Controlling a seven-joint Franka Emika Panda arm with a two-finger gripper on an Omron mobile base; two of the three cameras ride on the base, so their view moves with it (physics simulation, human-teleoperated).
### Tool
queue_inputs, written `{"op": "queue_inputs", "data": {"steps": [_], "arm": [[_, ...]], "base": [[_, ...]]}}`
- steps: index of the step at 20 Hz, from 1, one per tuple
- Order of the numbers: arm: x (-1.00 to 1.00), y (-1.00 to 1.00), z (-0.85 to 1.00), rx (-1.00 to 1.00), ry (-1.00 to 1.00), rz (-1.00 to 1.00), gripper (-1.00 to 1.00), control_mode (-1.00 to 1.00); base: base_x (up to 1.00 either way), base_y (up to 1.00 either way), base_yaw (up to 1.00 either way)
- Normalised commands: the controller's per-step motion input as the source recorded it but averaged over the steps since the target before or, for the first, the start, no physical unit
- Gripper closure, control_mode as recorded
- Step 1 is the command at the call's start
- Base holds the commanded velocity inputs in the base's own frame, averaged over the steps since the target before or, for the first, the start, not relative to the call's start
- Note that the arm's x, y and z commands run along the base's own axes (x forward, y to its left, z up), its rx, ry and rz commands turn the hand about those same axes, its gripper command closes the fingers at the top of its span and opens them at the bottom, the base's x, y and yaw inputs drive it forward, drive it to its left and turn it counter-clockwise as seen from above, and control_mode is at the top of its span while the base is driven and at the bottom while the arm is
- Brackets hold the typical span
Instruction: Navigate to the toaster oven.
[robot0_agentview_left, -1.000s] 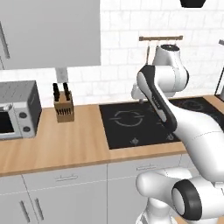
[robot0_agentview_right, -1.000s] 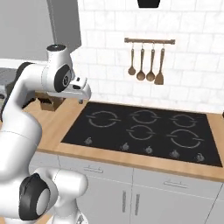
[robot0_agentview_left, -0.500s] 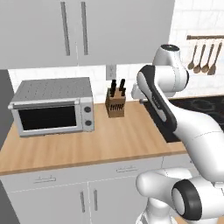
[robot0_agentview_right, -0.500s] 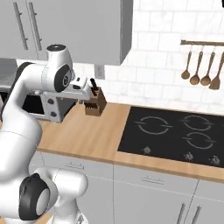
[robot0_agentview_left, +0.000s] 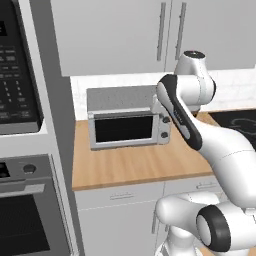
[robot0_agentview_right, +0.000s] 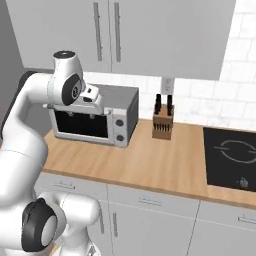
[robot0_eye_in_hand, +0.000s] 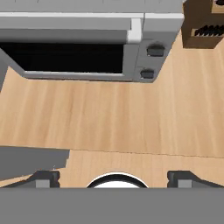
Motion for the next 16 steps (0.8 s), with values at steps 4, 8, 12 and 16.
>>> {"op": "queue_inputs", "data": {"steps": [4, 8, 12, 16], "arm": [[0.00, 0.00, 0.00, 0.00, 0.00, 0.00, -1.00, 1.00], [0.00, 0.00, 0.00, 0.00, 0.00, 0.00, -1.00, 1.00], [0.00, 0.00, 0.00, 0.00, 0.00, 0.00, -1.00, 1.00], [0.00, 0.00, 0.00, 0.00, 0.00, 0.00, -1.00, 1.00]], "base": [[0.02, 0.12, 0.00], [0.25, 0.00, 0.00], [0.48, -0.01, 0.01], [0.15, 0.00, 0.03]]}}
